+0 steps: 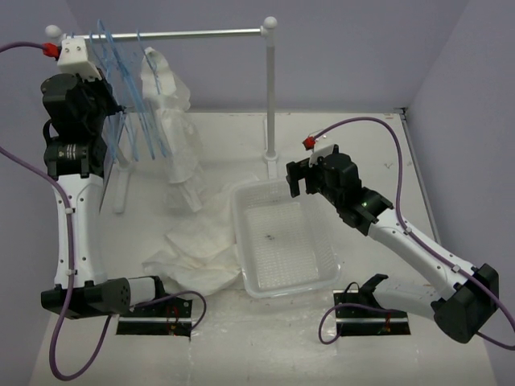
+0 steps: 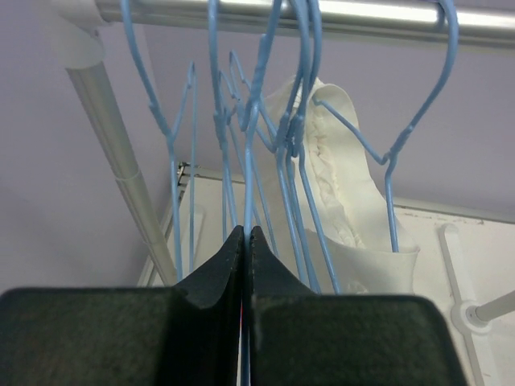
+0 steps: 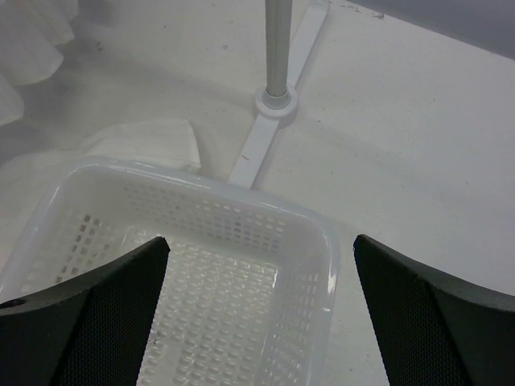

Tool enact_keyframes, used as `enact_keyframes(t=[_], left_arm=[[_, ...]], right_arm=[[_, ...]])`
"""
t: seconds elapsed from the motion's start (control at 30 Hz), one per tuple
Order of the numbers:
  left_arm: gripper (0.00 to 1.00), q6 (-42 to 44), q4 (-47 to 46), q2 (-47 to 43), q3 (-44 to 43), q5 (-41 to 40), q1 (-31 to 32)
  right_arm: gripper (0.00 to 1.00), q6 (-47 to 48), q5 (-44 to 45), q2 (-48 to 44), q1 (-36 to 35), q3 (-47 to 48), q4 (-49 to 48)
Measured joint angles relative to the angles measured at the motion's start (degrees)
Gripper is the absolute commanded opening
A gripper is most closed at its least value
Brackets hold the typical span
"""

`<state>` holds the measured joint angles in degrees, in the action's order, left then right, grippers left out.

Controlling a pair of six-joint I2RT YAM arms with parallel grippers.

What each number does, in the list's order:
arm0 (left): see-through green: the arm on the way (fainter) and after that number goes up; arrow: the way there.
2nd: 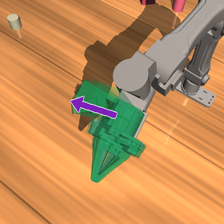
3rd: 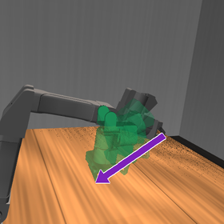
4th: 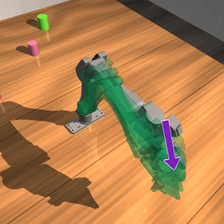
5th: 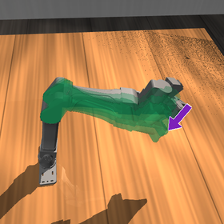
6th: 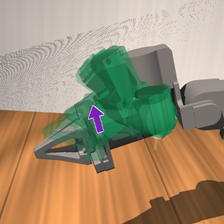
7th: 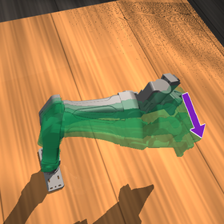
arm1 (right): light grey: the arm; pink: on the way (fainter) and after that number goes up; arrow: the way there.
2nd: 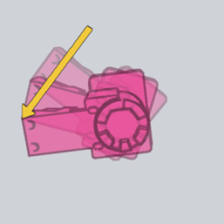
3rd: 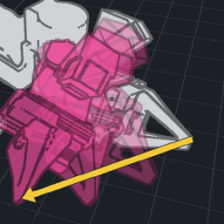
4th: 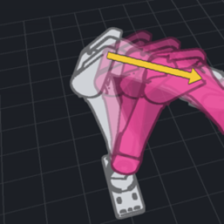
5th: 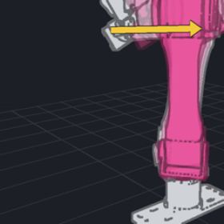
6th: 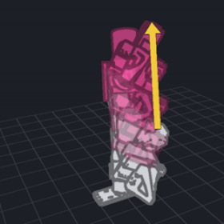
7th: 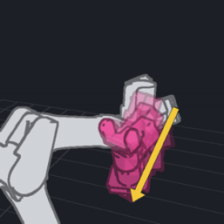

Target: Remove the skirt from the hanger

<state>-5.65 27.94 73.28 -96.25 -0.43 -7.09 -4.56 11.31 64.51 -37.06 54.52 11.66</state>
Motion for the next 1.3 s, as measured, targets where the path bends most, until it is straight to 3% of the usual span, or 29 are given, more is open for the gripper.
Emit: enact_keyframes(t=[0.2, 0.8, 0.83, 0.9, 0.93, 1.1, 1.23, 1.3], left_arm=[[0.00, -1.75, -0.85, 0.00, -0.07, -4.09, 0.00], [0.02, -2.38, -3.39, 1.75, 4.35, -5.86, 0.00], [0.21, -2.38, -3.34, 1.75, 4.81, -5.88, 0.00], [0.41, -2.38, -3.37, 1.60, 5.62, -5.77, 0.00], [0.59, -2.58, -3.37, 1.40, 6.10, -5.77, 0.00], [0.77, -3.41, -2.89, -0.26, 6.80, -5.22, 0.00], [1.00, -4.39, -2.32, -2.64, 6.32, -2.91, 0.00], [1.00, -5.11, -2.25, -3.54, 5.60, -1.36, 0.00]], right_arm=[[0.99, 0.15, 0.15, 0.00, 0.00, 0.00, 0.00], [0.99, 0.87, 1.22, 0.04, 0.00, 0.00, 0.00], [0.99, 0.92, 1.22, 0.04, 0.00, 0.00, 0.00], [0.99, 0.94, 1.22, 0.04, 0.00, 0.00, 0.00], [0.99, 0.96, 1.20, 0.04, 0.00, 0.00, 0.00], [0.99, 0.96, 1.14, 0.07, 0.00, 0.00, 0.00], [0.99, 0.96, 0.92, 0.35, 0.00, 0.02, 0.22], [0.99, 0.96, 0.74, 0.55, 0.00, 0.02, 0.48]])
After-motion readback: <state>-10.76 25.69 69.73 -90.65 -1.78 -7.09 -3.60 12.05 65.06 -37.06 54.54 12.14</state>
